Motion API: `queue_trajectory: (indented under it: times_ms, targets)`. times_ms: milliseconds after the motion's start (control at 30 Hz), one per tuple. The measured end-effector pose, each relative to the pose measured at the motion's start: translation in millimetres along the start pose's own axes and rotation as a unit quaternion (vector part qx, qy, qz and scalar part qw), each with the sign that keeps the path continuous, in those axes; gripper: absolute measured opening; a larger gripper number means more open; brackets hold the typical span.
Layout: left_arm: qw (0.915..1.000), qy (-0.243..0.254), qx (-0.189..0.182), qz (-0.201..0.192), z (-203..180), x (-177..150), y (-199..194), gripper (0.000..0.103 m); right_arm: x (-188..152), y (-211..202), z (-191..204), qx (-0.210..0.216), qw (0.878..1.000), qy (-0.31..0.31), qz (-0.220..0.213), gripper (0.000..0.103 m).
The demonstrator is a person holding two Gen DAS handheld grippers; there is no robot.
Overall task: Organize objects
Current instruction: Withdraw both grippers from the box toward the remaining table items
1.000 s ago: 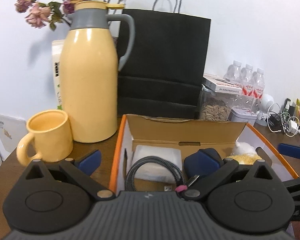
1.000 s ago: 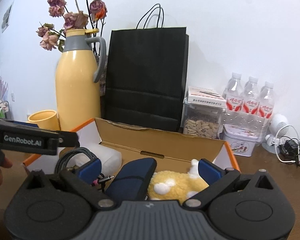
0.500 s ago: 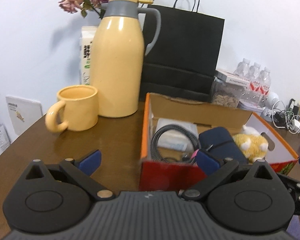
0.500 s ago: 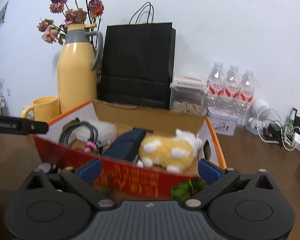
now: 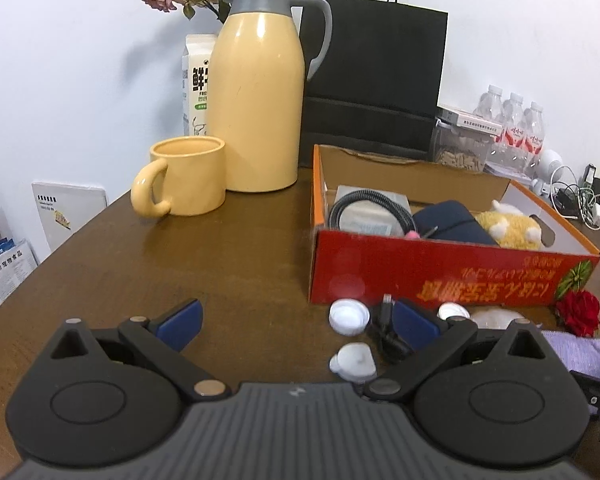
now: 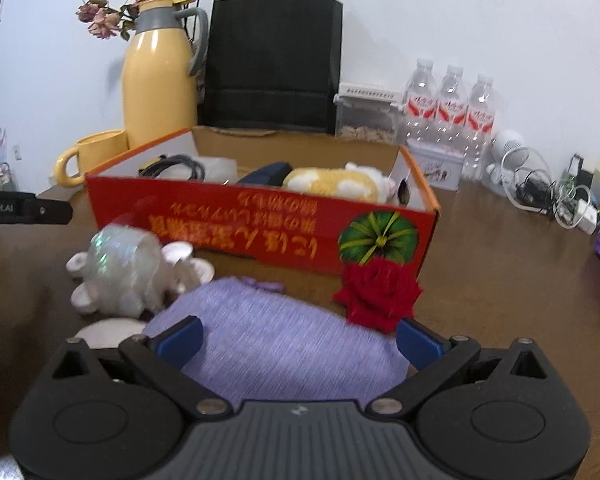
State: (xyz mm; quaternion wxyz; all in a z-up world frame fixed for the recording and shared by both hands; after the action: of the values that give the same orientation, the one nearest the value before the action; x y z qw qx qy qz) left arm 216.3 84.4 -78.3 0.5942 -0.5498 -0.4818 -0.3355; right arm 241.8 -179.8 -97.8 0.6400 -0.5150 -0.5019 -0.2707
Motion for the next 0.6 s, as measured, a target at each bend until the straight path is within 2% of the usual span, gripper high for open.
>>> queue_trajectory:
  times_ms: [167, 300, 433, 600]
  targets:
    - [1.0000, 0.001, 0.004, 0.008, 1.1, -8.7, -4.7, 0.103, -8.3, 5.9, 1.4, 0.002, 1.000, 0.004, 0.017, 0.103]
    - [0.9999, -0.003, 0.009, 0.013, 5.2, -13.3, -6.8, 0.103, -13.2, 11.4, -7.3, 0.010, 0.998, 0.045, 0.038, 0.103]
    - [0.9998, -0.005, 0.013, 0.017, 7.0, -16.1, -7.7, 0.103, -14.4, 11.8, -7.0, 0.006, 0.998, 0.039, 0.041, 0.103]
    - [0.9996, -0.008, 0.016, 0.020, 9.6, -20.0, -10.8, 0.103, -14.1, 10.9, -4.4, 0.004, 0.999, 0.028, 0.039, 0.095]
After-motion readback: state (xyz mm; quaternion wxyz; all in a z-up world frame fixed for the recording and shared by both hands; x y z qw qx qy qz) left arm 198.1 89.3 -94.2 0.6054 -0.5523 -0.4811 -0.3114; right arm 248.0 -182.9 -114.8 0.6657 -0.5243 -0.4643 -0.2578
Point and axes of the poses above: each gripper's, at about its wrist camera, not at the fingertips, and y roughly the way its jaws point, z to its left, x to its top, the point moved 9 cm from there along y, roughly the way its jaws point, and after that the axes turned 12 degrees about -z, right-handed, at the moved point
